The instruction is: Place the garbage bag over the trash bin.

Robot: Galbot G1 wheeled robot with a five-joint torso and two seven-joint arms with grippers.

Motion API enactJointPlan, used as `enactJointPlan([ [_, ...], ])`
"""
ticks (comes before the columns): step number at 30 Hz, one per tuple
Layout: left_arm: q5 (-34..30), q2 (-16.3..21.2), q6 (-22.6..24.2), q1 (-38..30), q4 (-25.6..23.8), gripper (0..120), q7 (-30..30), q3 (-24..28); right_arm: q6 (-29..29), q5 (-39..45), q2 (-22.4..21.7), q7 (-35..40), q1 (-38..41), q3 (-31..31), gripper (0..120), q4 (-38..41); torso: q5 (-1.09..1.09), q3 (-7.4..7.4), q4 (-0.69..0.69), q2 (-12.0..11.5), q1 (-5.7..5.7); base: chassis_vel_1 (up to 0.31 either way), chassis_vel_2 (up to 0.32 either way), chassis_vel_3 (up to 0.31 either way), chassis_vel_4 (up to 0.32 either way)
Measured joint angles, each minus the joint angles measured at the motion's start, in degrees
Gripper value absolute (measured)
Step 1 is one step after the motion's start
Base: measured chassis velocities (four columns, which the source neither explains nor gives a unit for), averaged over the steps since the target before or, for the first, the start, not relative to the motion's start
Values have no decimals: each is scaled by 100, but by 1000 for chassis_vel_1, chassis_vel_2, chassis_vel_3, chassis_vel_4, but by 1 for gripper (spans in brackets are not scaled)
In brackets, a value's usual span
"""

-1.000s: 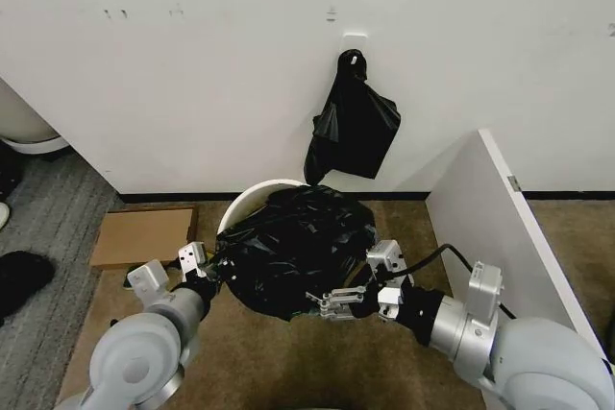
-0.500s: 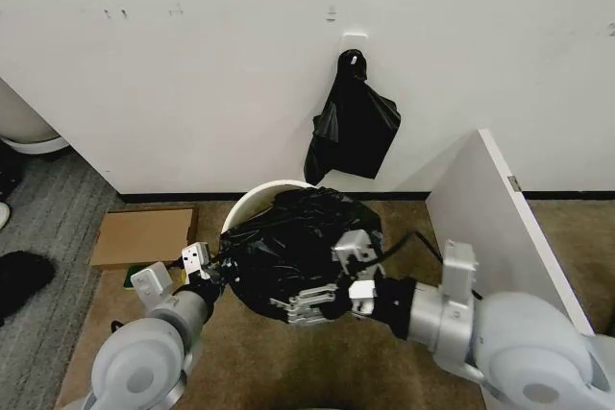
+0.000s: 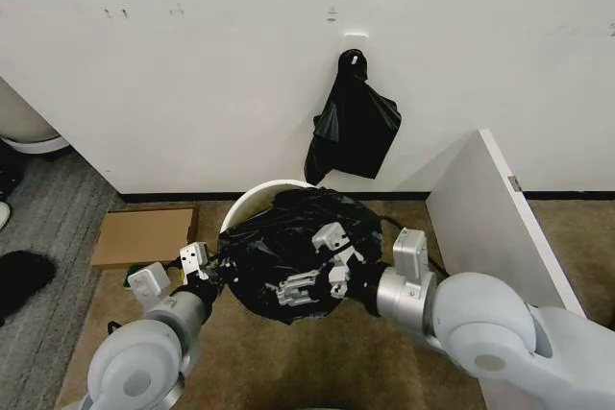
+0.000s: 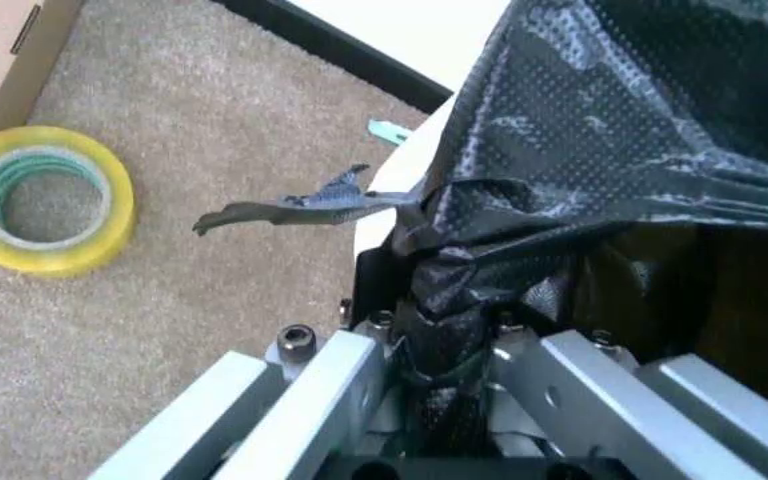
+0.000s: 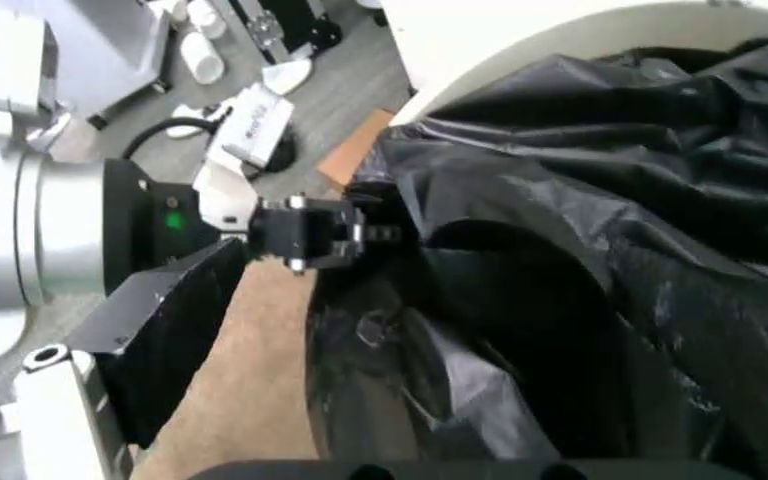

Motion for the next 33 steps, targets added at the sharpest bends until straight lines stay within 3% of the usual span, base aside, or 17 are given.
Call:
enactJointPlan([
  [3,5,-7,0,-20,29,0,1,17,-39,-7,-53,7,-51,59,99,16,0,0,0,0,0,0,0,0,0],
  [6,21,-27,0,-78,88,0,2,58,-125,-51,22,62,-23,-86,90,10,0,0,1,0,0,0,0,0,0],
  [14,25,-22,-2,-71,70,0,5,45,-174,-137,290,281,258,-455,63,-132,0,0,2,0,0,0,0,0,0],
  [17,28,-25,-3,-43,55,0,12,41,-174,-217,383,371,335,-556,47,-203,0,0,1,0,0,0,0,0,0],
  [20,31,-25,-3,-28,42,0,22,41,-174,-264,396,391,344,-580,41,-221,0,0,1,0,0,0,0,0,0],
  [26,75,-17,-3,-28,46,0,47,44,-181,-362,350,401,317,-565,15,-222,0,0,1,0,0,0,0,0,0],
  [31,141,-10,-5,-32,86,0,80,49,-183,-466,325,317,293,-558,0,-216,0,0,1,1,0,0,0,0,0],
  [33,190,-4,-5,-26,100,0,106,49,-183,-517,321,279,293,-558,0,-214,0,0,1,1,0,0,0,0,0],
])
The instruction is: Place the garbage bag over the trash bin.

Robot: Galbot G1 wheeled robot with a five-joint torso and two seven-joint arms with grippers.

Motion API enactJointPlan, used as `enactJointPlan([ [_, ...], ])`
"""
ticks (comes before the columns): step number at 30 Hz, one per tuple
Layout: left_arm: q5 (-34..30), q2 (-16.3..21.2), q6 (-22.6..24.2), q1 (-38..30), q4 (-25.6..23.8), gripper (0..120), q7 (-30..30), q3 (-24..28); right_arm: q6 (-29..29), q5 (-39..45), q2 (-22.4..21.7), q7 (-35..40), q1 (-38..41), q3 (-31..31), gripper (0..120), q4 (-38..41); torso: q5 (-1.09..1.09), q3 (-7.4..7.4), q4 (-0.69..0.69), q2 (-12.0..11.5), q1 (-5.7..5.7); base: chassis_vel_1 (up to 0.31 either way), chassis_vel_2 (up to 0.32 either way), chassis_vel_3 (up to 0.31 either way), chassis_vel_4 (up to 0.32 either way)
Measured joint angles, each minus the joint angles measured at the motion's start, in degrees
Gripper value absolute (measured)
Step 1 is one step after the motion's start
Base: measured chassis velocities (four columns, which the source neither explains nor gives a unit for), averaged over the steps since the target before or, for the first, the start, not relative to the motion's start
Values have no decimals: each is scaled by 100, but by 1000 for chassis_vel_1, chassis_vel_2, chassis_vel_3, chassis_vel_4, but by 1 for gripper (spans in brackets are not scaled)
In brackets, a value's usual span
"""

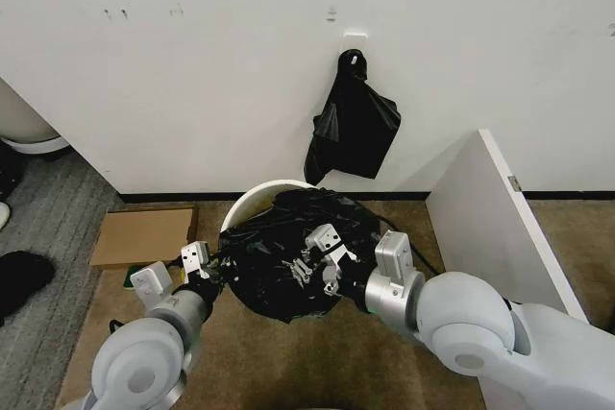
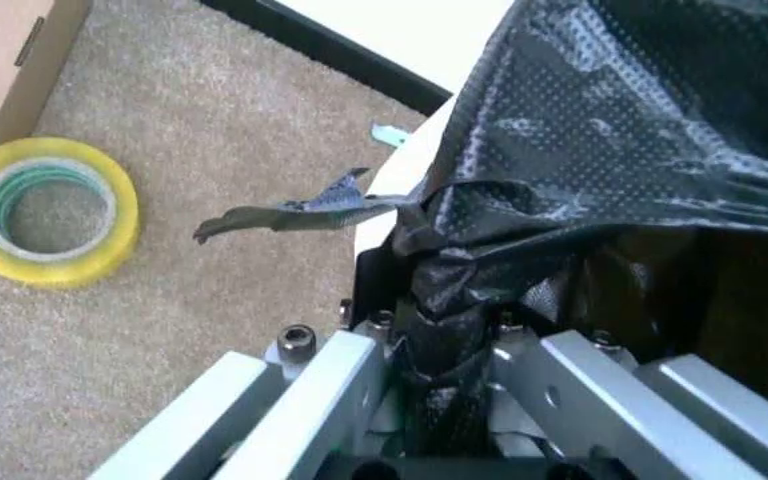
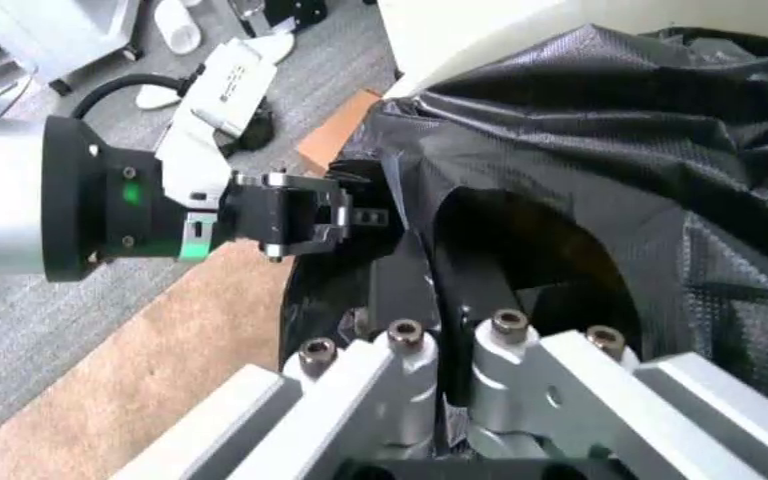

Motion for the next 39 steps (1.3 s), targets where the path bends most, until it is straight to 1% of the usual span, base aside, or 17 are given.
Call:
enactJointPlan([
  [5,90,6,4,51,3,0,57,3,13,-109,1,-114,153,-25,0,-5,0,0,0,0,0,0,0,0,0],
  [8,230,-7,67,110,1,0,142,18,47,-148,55,-208,509,-142,0,-36,0,0,1,0,0,0,0,0,0],
  [10,259,-14,75,116,1,0,158,23,51,-152,64,-225,569,-167,0,-44,0,0,0,0,0,0,0,0,0],
  [13,580,-72,166,168,14,0,323,65,78,-162,155,-299,1114,-460,0,-132,0,0,0,0,0,0,0,0,0],
  [16,681,-72,204,196,9,0,397,70,83,-163,202,-308,1325,-592,0,-197,0,0,1,0,0,0,0,0,0],
  [20,938,12,333,313,-93,0,690,81,118,-171,475,-328,1976,-1026,0,-550,-1,0,0,0,0,0,0,0,0],
  [22,1008,30,348,341,-104,0,746,83,121,-172,531,-328,2056,-1080,0,-618,-1,0,0,0,0,0,0,0,0],
  [25,1304,96,376,462,-159,0,985,85,134,-172,819,-325,2341,-1224,0,-923,-2,0,2,0,0,0,0,0,0],
  [28,1551,146,371,565,-184,0,1192,67,143,-197,943,-327,2421,-1220,0,-1145,-2,0,1,0,0,0,0,0,0],
  [30,1623,171,360,599,-188,0,1259,57,146,-203,951,-329,2425,-1196,0,-1206,0,0,1,0,0,0,0,0,0],
  [36,2073,268,176,755,-189,0,1640,29,209,-271,751,-442,2347,-975,0,-1480,1,0,-1,0,0,0,0,0,0],
  [39,2185,280,130,789,-189,0,1723,30,216,-274,700,-457,2318,-919,0,-1545,1,0,-1,0,0,0,0,0,0],
])
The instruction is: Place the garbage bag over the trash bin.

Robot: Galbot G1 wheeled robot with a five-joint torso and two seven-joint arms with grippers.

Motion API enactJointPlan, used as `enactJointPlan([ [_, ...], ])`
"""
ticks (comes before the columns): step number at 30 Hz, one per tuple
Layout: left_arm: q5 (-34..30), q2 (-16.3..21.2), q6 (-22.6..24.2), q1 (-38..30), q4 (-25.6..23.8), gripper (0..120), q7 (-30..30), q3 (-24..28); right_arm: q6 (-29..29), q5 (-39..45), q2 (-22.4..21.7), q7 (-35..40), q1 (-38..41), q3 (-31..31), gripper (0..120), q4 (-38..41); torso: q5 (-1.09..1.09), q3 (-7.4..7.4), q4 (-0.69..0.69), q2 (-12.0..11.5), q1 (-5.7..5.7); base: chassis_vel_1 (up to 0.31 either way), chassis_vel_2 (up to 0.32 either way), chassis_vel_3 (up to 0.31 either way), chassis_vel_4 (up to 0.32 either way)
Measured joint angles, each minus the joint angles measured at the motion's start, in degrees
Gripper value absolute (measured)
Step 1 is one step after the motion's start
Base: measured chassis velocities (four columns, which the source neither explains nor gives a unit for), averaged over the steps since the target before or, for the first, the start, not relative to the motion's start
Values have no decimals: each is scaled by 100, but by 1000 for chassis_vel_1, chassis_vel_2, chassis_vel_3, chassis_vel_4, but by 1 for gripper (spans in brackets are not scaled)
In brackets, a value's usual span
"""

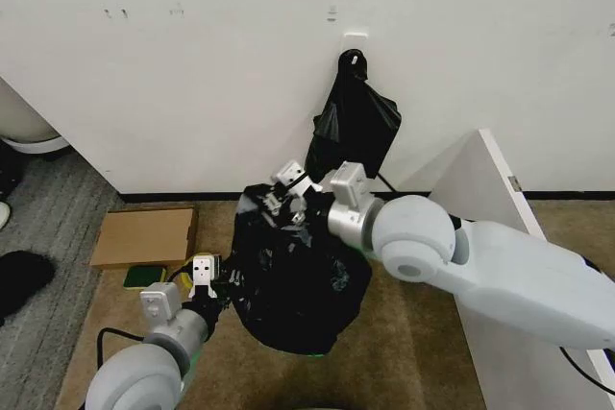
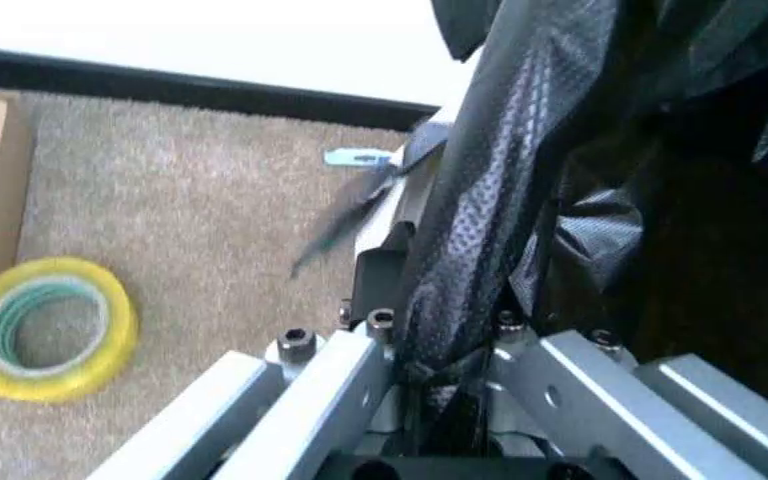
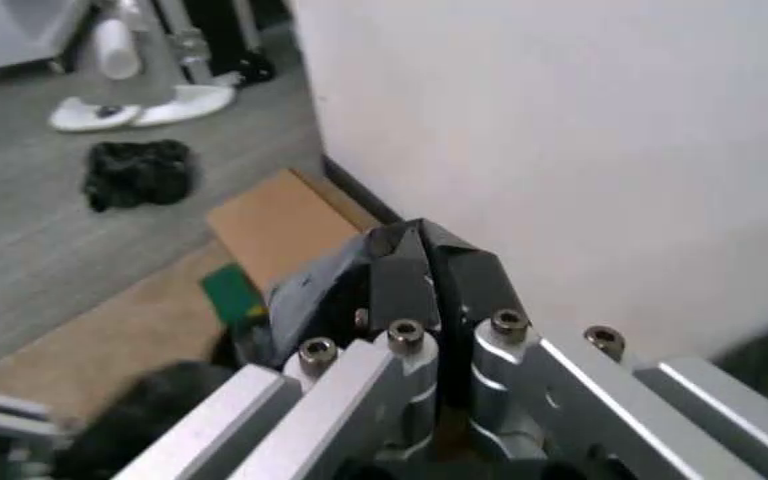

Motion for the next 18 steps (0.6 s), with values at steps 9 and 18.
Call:
enactJointPlan([
  [9,1520,104,-573,239,0,0,712,17,0,52,-178,-50,-75,117,0,-203,0,0,2,0,0,0,0,0,0],
  [18,1134,59,-577,254,-64,0,596,-8,4,95,-353,-39,-312,377,5,-192,0,0,2,0,0,0,0,0,0],
])
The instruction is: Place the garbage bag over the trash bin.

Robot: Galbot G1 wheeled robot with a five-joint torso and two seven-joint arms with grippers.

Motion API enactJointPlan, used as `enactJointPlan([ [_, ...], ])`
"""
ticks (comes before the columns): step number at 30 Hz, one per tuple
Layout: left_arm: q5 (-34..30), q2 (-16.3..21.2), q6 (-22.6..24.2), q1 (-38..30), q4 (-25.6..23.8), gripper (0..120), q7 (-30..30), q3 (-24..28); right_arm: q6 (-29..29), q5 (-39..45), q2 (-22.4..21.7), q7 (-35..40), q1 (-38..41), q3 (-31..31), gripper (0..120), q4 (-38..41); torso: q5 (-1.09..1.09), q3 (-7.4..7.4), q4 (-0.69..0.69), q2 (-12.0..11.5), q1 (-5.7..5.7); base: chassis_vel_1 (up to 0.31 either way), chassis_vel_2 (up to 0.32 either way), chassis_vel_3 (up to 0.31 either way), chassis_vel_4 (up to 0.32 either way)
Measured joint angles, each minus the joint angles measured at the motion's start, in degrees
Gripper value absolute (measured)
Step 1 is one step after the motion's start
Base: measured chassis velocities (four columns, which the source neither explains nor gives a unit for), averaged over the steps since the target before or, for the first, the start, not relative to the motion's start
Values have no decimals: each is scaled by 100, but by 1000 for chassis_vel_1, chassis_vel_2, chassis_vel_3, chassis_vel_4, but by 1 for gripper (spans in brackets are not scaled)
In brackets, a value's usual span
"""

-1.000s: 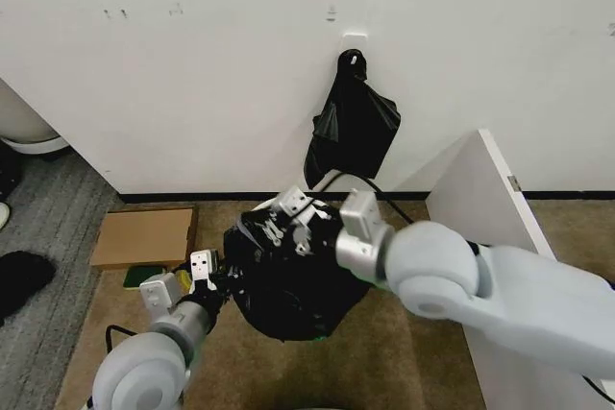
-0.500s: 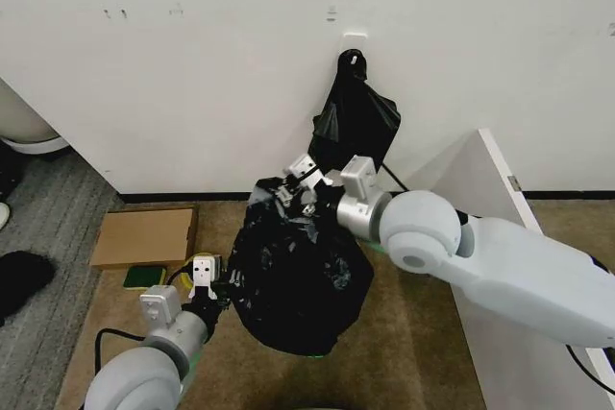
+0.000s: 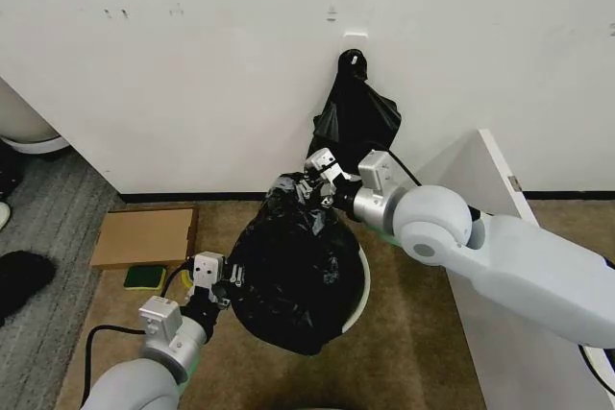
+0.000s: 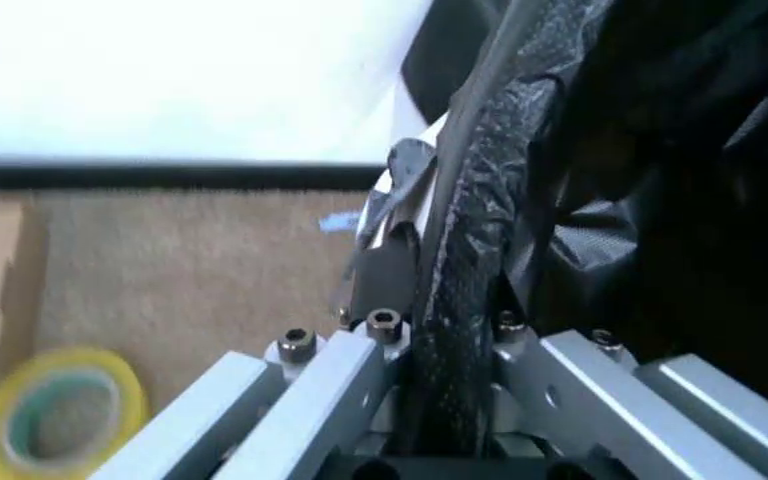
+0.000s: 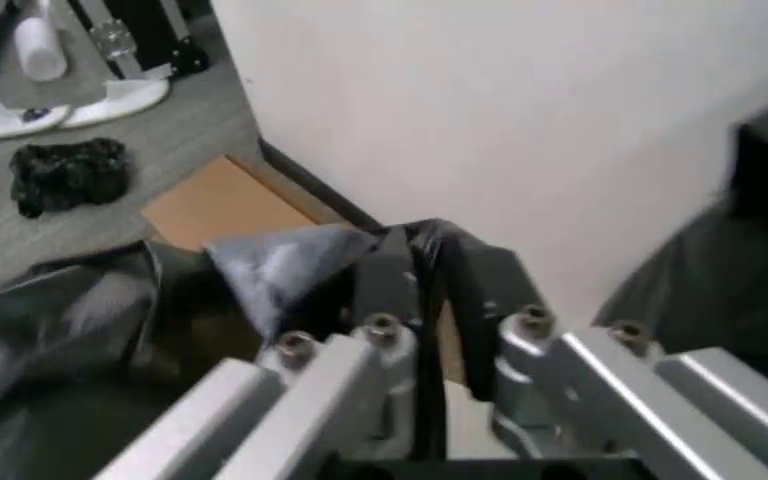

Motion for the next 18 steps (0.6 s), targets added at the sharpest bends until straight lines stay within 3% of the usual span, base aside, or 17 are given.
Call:
enactJointPlan([
  [2,-653,-45,136,-88,-6,0,-247,-51,54,0,-209,-30,-246,298,18,124,-1,0,0,0,0,0,0,0,0],
  [6,-1154,-72,244,-211,61,0,-457,-112,119,58,-544,-196,-667,882,30,349,0,0,-1,0,0,0,0,0,0],
  [12,-1232,-78,279,-249,105,0,-501,-98,194,974,-836,-326,-1122,1546,50,580,0,0,0,0,0,0,0,0,0],
  [18,-1228,-107,300,-229,112,0,-542,-64,182,2509,-992,-311,-1391,2126,76,708,0,0,0,0,0,0,0,0,0],
])
